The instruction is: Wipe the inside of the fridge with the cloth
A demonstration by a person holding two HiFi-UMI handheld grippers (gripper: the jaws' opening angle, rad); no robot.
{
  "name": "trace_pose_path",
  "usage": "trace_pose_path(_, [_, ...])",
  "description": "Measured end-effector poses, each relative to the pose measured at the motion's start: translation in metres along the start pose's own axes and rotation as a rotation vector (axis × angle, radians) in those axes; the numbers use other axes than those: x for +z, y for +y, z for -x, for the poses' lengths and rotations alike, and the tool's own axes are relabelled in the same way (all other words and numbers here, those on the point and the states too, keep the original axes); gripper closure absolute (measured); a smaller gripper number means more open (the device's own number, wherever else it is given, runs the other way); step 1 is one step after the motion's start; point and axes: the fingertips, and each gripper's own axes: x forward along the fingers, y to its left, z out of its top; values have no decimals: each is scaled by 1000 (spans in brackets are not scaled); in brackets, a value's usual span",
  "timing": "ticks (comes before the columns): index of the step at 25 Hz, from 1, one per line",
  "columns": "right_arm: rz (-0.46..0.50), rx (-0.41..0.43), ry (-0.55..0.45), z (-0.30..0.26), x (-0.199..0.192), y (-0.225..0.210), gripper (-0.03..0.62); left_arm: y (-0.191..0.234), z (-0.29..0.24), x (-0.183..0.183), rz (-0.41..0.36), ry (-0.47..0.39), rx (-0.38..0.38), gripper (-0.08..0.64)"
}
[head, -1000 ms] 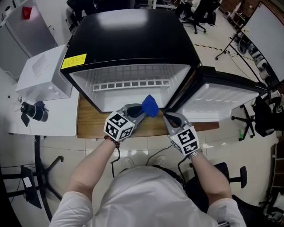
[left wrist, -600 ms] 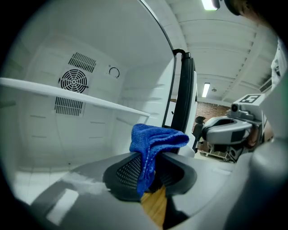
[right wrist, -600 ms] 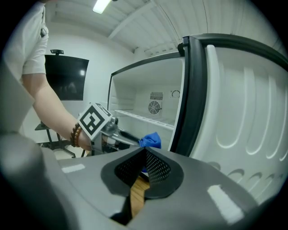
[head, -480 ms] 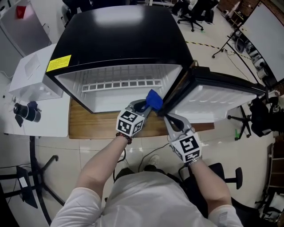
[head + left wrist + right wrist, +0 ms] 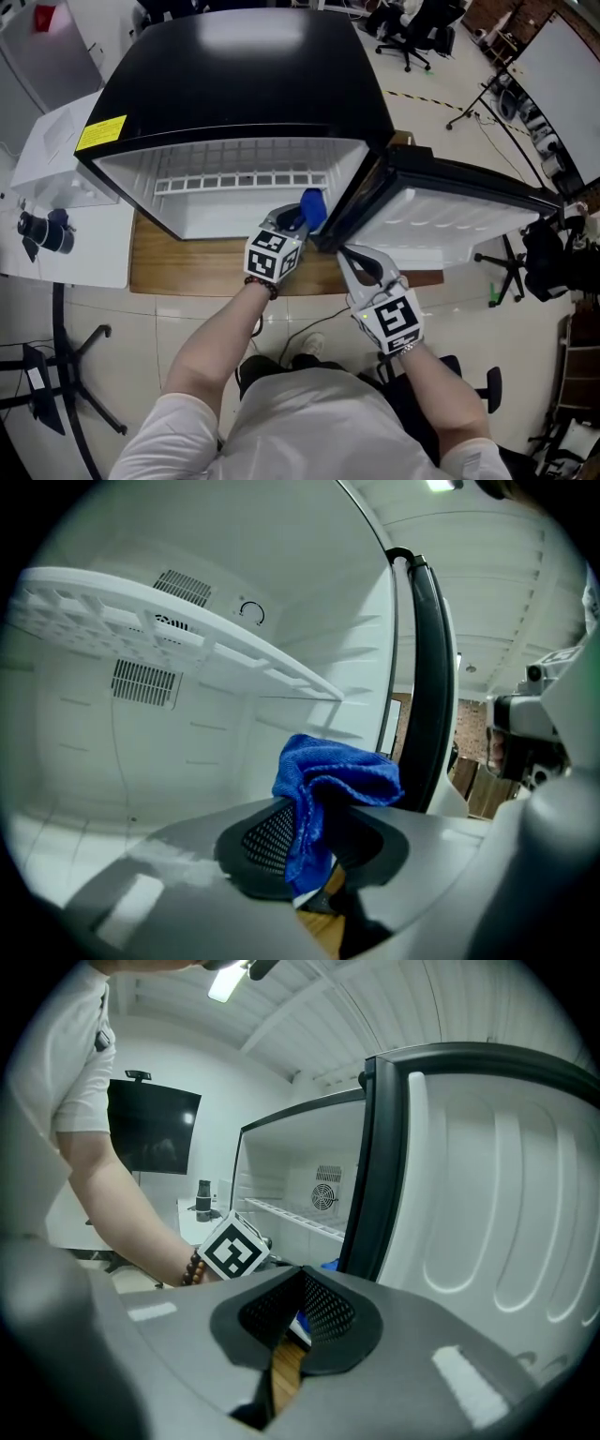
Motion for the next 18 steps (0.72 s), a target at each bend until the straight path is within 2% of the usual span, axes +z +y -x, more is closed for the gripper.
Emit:
trace_pose_path(4, [35, 30, -24, -1, 4, -1, 591, 8, -8, 1, 1, -11, 30, 469])
trace_pose_path(18, [67, 95, -78, -10, 7, -2, 591, 39, -35, 10, -26, -41, 144, 482])
